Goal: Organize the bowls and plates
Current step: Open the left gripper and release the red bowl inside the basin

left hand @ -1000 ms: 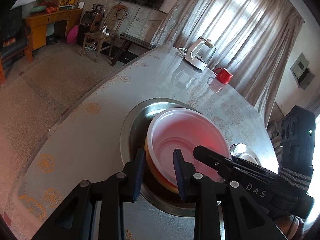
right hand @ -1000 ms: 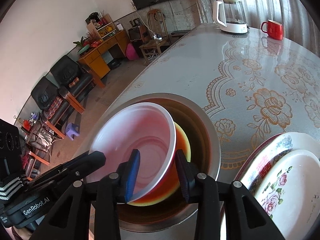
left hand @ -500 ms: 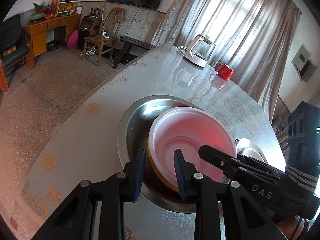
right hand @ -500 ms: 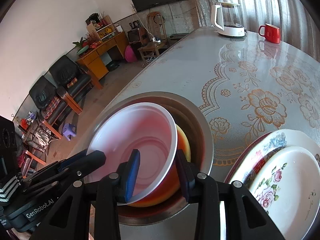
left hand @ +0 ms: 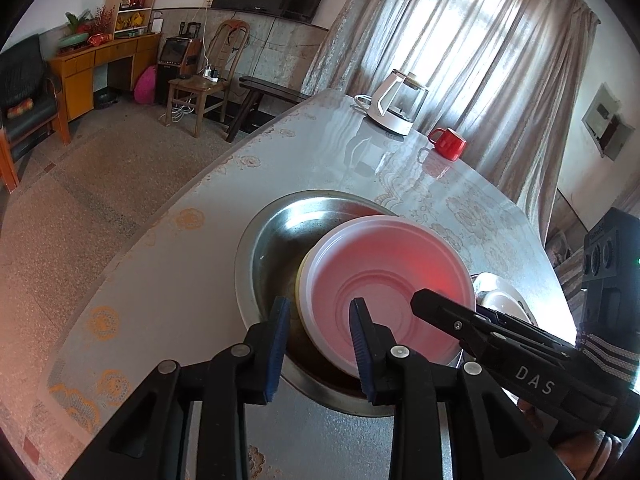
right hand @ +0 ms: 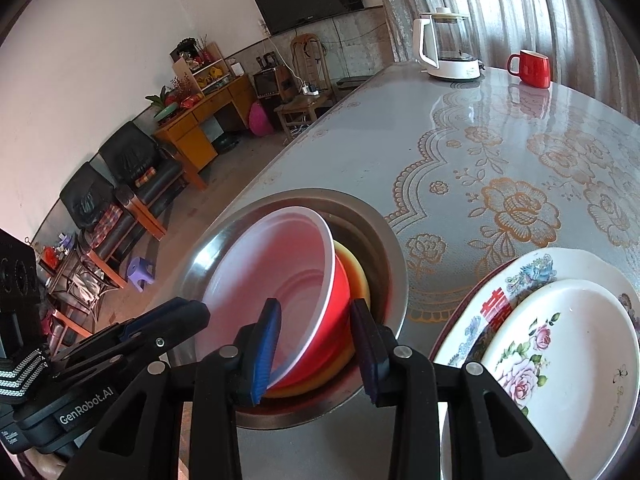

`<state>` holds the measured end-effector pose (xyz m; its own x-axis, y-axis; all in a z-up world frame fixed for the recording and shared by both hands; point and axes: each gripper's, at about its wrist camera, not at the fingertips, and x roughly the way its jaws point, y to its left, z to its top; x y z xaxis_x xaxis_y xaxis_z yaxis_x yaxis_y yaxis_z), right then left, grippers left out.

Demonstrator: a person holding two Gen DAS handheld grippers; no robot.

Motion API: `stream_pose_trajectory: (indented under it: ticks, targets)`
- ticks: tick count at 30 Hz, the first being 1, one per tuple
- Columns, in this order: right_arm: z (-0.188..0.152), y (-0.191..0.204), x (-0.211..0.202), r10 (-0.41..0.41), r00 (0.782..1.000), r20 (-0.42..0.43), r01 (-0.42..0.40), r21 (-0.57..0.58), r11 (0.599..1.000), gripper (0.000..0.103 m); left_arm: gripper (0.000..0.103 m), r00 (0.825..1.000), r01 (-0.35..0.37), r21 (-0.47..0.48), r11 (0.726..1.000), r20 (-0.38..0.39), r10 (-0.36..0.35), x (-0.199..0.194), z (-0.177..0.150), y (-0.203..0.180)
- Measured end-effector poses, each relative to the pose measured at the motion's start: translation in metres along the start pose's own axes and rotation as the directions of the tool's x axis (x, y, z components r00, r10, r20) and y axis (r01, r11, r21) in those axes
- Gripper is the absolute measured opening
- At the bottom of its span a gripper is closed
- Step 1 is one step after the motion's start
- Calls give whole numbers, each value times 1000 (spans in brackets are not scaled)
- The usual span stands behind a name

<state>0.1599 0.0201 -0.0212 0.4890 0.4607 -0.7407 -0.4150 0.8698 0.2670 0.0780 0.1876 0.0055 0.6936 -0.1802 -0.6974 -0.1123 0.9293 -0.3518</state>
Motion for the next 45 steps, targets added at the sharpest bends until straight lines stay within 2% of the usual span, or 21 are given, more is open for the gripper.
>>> stream_pose_trajectory:
  ticks: [6,15,23,38,45]
  targets:
    - [3,1,5,-10,1000,4,10,1,1000,29,37,1000,3,0,1000,7,-3,-4,0,0]
    - [3,3,10,-10,1000,-5,10,-8,1000,28,41,1000,-13,16,1000,28,13,-8,0,-3]
    - [0,0,1,12,1000,9,-12,13,1000,34,47,999,-29,17,999,40,28,-12,-1,-3]
    - [-2,-9,-14,27,999,44,-29,43,999,37,50,998,-49,-2,999,36,49,-14,-5,2]
    - [-6,-13,-21,9,998,61,-13,53,998,38,50,998,-61,-5,998,30,61,-15,-9,3]
